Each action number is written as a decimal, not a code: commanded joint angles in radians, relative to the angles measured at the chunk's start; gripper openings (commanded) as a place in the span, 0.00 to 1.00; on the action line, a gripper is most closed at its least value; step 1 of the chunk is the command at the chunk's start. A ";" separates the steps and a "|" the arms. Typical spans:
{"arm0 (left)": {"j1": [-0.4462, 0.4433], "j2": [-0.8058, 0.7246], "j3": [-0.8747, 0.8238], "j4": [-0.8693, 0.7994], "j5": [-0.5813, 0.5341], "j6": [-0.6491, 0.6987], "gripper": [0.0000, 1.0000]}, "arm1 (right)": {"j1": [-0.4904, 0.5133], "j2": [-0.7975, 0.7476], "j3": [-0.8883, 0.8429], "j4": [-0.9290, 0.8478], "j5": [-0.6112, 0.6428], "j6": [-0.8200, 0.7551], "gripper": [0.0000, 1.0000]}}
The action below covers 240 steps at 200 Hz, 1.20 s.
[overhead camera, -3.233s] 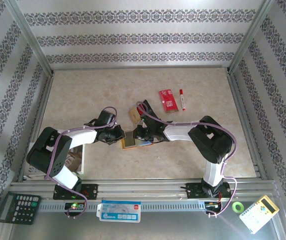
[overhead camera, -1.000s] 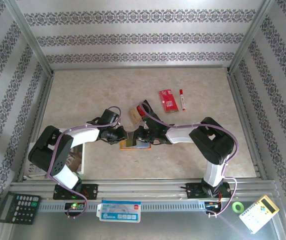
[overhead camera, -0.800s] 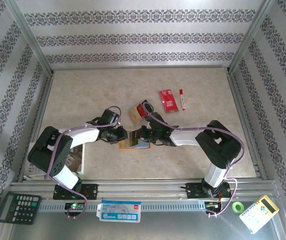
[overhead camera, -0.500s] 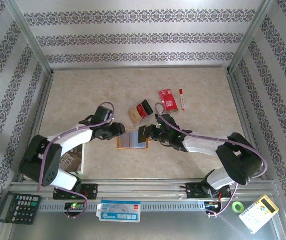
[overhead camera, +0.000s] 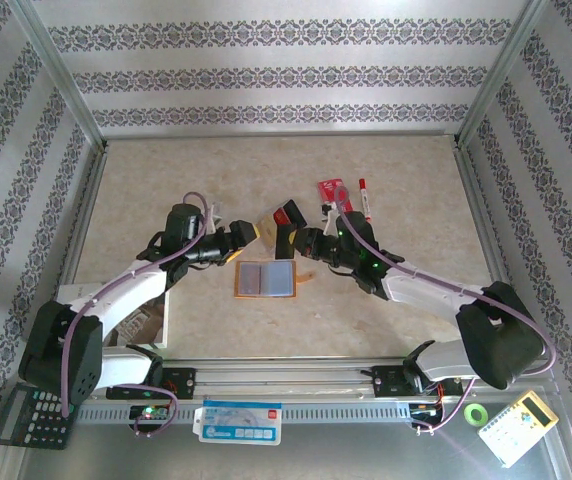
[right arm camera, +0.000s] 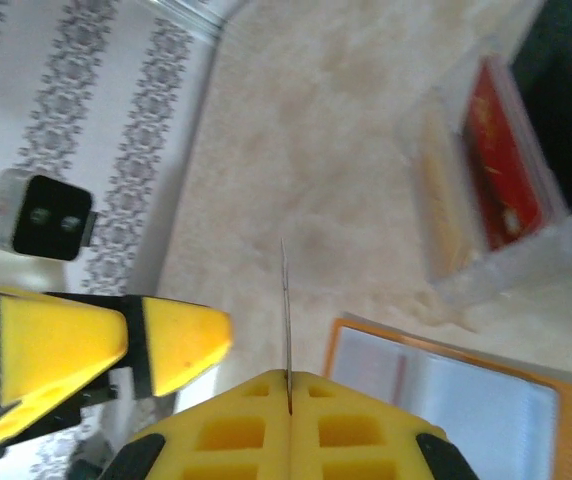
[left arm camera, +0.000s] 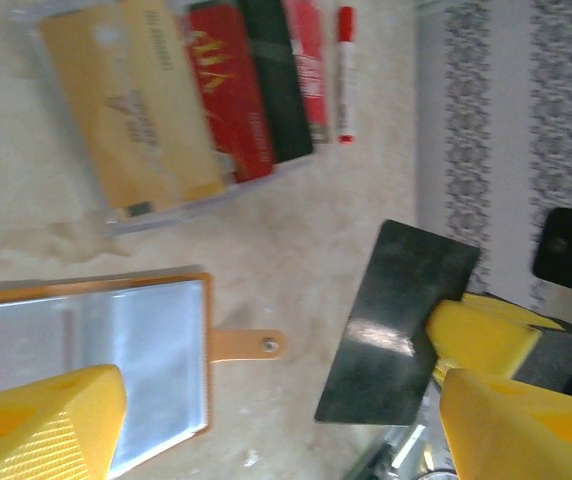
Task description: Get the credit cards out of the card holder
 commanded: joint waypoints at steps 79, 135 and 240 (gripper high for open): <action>-0.036 0.096 -0.008 0.501 0.228 -0.255 0.41 | -0.048 0.080 0.043 0.354 -0.197 0.221 0.00; -0.035 0.156 -0.012 0.686 0.266 -0.371 0.04 | -0.047 0.112 0.049 0.433 -0.237 0.266 0.09; 0.029 0.107 -0.056 0.359 0.103 -0.244 0.26 | -0.089 0.112 0.105 0.178 -0.191 0.136 0.00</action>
